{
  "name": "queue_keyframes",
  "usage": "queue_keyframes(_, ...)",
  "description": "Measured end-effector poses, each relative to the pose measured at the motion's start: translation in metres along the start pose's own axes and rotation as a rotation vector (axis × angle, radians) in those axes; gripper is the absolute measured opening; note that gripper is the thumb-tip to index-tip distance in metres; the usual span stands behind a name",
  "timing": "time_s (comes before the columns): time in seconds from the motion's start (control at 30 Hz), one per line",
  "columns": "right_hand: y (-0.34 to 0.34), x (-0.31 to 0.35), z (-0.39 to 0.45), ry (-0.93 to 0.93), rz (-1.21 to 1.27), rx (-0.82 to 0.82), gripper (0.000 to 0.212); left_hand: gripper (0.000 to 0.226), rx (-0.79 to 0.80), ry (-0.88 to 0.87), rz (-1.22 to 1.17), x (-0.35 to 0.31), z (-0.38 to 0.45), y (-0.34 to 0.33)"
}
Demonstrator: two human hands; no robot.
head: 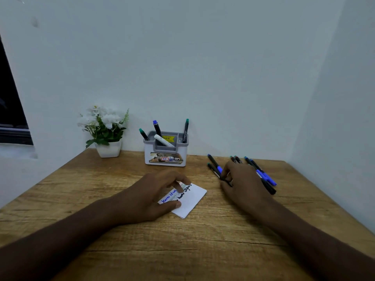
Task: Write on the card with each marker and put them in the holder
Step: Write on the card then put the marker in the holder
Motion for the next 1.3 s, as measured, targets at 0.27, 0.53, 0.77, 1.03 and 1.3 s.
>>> queue_keyframes(0.27,-0.01,0.017,-0.003,0.061,0.009,0.025,0.025,0.052,0.0,0.035,0.036,0.0,-0.001,-0.002)
queue_keyframes(0.53,-0.015,0.056,-0.024,-0.046,0.864,-0.013,0.011,0.043,-0.025,0.036,0.048,-0.011,-0.004,-0.002)
queue_keyframes(0.77,-0.018,0.062,-0.025,-0.087,1.333,0.055,0.02,0.043,-0.103,0.033,0.196,-0.009,-0.002,-0.004)
queue_keyframes(1.03,-0.011,0.067,-0.026,-0.155,1.667,0.062,0.033,0.035,-0.099,0.027,0.036,0.006,-0.001,-0.003)
queue_keyframes(1.3,-0.013,0.054,-0.016,-0.186,1.485,-0.28,0.033,0.041,0.015,0.063,-0.057,0.001,-0.002,0.001)
Point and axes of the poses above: each hand's wrist, its own z-axis towards the middle knuckle, its own y-axis out of the back of the hand, x = y × z, the point moved 1 cm from there along z, towards the middle knuckle, and after that the axes turned 10 degrees about y, right-handed, at the moved point
